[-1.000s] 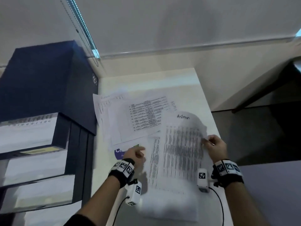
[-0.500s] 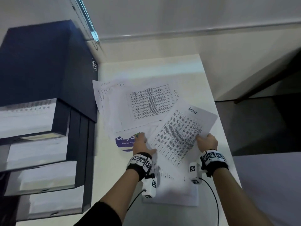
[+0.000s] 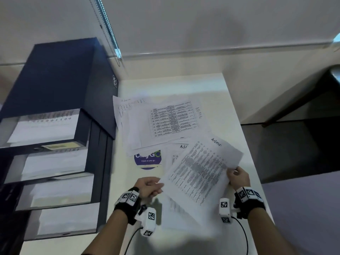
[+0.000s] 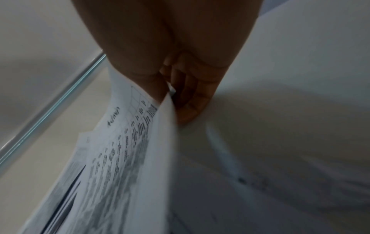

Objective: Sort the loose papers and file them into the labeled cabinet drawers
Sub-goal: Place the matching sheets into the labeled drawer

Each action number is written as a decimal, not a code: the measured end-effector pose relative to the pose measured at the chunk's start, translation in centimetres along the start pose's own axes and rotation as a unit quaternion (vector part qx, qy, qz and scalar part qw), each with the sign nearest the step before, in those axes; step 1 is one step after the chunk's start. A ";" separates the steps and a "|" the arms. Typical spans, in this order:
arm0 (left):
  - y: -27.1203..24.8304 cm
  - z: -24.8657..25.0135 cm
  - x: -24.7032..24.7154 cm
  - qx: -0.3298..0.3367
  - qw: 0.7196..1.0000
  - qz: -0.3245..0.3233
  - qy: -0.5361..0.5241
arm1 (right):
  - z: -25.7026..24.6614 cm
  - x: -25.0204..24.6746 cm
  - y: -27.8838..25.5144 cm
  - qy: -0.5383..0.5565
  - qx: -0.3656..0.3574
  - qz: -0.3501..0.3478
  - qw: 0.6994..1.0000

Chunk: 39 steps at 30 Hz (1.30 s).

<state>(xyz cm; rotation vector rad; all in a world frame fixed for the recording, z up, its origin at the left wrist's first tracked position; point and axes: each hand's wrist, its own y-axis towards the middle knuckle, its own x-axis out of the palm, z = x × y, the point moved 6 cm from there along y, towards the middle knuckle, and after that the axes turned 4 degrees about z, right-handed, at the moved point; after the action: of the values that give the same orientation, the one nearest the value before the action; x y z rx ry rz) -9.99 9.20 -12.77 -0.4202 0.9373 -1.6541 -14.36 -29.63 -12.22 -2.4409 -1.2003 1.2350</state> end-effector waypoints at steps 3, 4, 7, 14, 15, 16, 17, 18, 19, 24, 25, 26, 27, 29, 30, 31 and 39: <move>-0.9 -1.8 -1.0 -0.007 1.000 0.006 0.000 | 0.9 -1.8 -0.2 -0.013 0.006 0.039 0.999; -1.0 -2.4 -1.2 -0.012 1.000 0.015 0.001 | 1.0 -2.4 -0.2 -0.024 0.009 0.048 0.999; -0.9 -2.4 -0.6 -0.007 0.998 0.057 -0.007 | 1.3 -3.3 0.0 -0.086 -0.003 0.029 0.996; -0.4 3.3 3.5 0.090 0.975 0.107 0.172 | -1.1 -0.7 -4.5 -0.159 -0.079 -0.008 0.984; -0.7 3.7 4.3 0.090 0.974 0.097 0.185 | -1.4 -0.1 -5.1 -0.145 -0.083 -0.001 0.986; -0.9 3.9 4.9 0.089 0.972 0.085 0.199 | -1.7 0.6 -5.8 -0.141 -0.090 -0.002 0.986; -1.0 3.9 5.5 0.096 0.971 0.070 0.208 | -1.7 1.4 -6.4 -0.141 -0.098 -0.011 0.985; -1.2 4.1 6.1 0.112 0.968 0.056 0.220 | -1.6 2.0 -6.9 -0.139 -0.097 -0.020 0.985; -1.3 4.0 6.5 0.122 0.966 0.046 0.223 | -1.3 2.4 -7.2 -0.128 -0.091 -0.023 0.987; -2.8 2.7 7.2 0.161 0.982 0.017 0.098 | 0.9 1.4 -7.3 -0.039 -0.051 0.016 0.998; -3.2 2.6 7.3 0.160 0.984 0.008 0.074 | 1.2 1.0 -7.4 -0.032 -0.052 0.020 0.998; -3.5 2.5 7.7 0.165 0.984 -0.005 0.072 | 1.5 0.7 -7.3 -0.032 -0.051 0.022 0.998; -3.8 2.5 8.2 0.176 0.979 -0.020 0.097 | 1.7 0.5 -7.3 -0.033 -0.051 0.019 0.998; -4.7 3.1 9.6 0.202 0.967 -0.054 0.147 | 2.0 0.5 -7.5 -0.043 -0.054 0.001 0.998; -5.2 3.5 10.3 0.212 0.961 -0.066 0.164 | 2.1 0.6 -7.6 -0.047 -0.057 -0.008 0.997; -5.6 3.9 10.8 0.218 0.956 -0.075 0.181 | 2.1 0.6 -7.7 -0.046 -0.064 -0.010 0.997; -7.1 5.6 12.7 0.293 0.924 -0.092 0.230 | 2.7 -0.5 -6.4 -0.046 -0.080 0.020 0.995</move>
<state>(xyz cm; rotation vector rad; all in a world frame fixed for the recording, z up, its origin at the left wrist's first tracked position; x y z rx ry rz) -14.54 -4.25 -6.40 0.3141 0.6901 -2.1546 -20.26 -26.26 -10.80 -2.5576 -1.3308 1.3243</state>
